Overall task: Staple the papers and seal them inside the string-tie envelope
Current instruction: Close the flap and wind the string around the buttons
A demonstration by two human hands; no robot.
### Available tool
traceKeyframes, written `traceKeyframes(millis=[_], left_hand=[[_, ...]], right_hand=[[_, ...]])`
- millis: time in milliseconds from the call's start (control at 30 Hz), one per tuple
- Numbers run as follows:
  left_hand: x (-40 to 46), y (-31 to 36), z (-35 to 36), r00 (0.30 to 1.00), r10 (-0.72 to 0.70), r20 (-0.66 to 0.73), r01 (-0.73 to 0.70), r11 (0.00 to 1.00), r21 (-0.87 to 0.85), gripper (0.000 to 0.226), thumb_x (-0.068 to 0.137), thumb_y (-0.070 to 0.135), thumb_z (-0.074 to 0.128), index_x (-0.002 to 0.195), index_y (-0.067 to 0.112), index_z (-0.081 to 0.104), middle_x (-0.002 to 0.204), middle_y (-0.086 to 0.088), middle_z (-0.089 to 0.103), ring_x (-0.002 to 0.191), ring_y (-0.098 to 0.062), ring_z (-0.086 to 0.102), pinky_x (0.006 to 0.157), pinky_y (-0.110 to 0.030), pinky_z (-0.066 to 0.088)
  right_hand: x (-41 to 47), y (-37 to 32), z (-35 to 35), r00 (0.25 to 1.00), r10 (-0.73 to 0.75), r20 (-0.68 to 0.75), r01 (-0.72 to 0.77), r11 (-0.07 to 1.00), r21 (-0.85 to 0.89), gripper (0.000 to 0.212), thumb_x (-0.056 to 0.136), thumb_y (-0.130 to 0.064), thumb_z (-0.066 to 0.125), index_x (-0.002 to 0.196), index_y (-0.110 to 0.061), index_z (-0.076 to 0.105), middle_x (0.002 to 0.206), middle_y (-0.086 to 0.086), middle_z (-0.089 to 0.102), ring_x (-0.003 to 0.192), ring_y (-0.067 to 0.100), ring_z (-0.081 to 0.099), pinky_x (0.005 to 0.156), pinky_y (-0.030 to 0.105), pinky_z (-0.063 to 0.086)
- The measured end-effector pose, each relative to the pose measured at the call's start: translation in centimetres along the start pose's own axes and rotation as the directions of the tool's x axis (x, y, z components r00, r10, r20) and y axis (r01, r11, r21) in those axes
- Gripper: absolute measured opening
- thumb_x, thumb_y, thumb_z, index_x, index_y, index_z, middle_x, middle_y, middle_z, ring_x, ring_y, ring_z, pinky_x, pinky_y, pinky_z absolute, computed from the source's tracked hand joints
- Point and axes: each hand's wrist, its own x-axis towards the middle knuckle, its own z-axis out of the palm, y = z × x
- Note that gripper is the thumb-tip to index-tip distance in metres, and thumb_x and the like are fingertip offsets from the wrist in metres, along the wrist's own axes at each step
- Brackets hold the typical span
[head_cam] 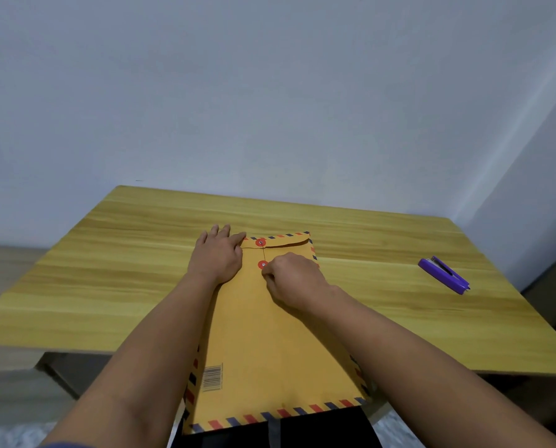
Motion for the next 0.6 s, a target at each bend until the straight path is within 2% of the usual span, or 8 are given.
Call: traceKeyframes(millis=[100, 233, 433, 533, 600], left_hand=[[-0.1, 0.0, 0.0, 1.0, 0.009, -0.009, -0.009, 1.0, -0.007, 0.052, 0.103, 0.033, 0.03, 0.154, 0.033, 0.038, 0.166, -0.008, 0.027, 0.155, -0.03, 0.016, 0.125, -0.048, 0.012], [-0.1, 0.0, 0.0, 1.0, 0.019, 0.012, -0.019, 1.0, 0.013, 0.054, 0.103, 0.035, 0.027, 0.156, 0.033, 0.033, 0.167, -0.008, 0.023, 0.155, -0.03, 0.013, 0.126, -0.048, 0.01], [-0.1, -0.2, -0.1, 0.997, 0.044, 0.068, -0.047, 0.998, 0.042, 0.054, 0.106, 0.035, 0.021, 0.16, 0.03, 0.023, 0.169, -0.007, 0.013, 0.157, -0.022, 0.003, 0.126, -0.049, 0.005], [-0.2, -0.3, 0.0, 0.997, 0.049, 0.065, -0.052, 0.998, 0.033, 0.054, 0.106, 0.034, 0.02, 0.16, 0.03, 0.023, 0.169, -0.008, 0.013, 0.157, -0.021, 0.002, 0.126, -0.05, 0.004], [-0.1, -0.4, 0.1, 0.997, 0.051, 0.066, -0.053, 0.998, 0.036, 0.054, 0.106, 0.033, 0.02, 0.16, 0.03, 0.023, 0.169, -0.008, 0.013, 0.157, -0.021, 0.002, 0.126, -0.05, 0.004]], right_hand=[[0.8, -0.4, 0.3, 0.998, 0.062, -0.024, -0.06, 0.995, 0.078, 0.026, 0.101, -0.019, 0.057, 0.118, -0.021, 0.078, 0.114, 0.005, 0.075, 0.105, 0.03, 0.068, 0.079, 0.038, 0.053], [2.3, -0.8, 0.3, 0.997, 0.082, -0.01, -0.081, 0.994, 0.078, 0.023, 0.099, -0.013, 0.06, 0.109, -0.021, 0.078, 0.106, 0.004, 0.075, 0.098, 0.029, 0.069, 0.071, 0.034, 0.048], [4.3, -0.4, -0.9, 0.989, -0.138, 0.042, 0.139, 0.99, -0.012, 0.024, 0.102, -0.019, 0.056, 0.109, -0.025, 0.078, 0.108, 0.002, 0.074, 0.101, 0.027, 0.065, 0.069, 0.033, 0.036], [5.5, 0.4, -1.6, 0.971, -0.233, 0.046, 0.235, 0.971, -0.045, 0.023, 0.099, -0.022, 0.058, 0.102, -0.03, 0.08, 0.096, -0.002, 0.073, 0.092, 0.026, 0.065, 0.063, 0.03, 0.033], [6.5, 0.9, -1.8, 0.97, -0.232, 0.075, 0.237, 0.97, -0.055, 0.02, 0.096, -0.022, 0.062, 0.097, -0.03, 0.08, 0.093, -0.005, 0.07, 0.086, 0.021, 0.059, 0.058, 0.029, 0.03]])
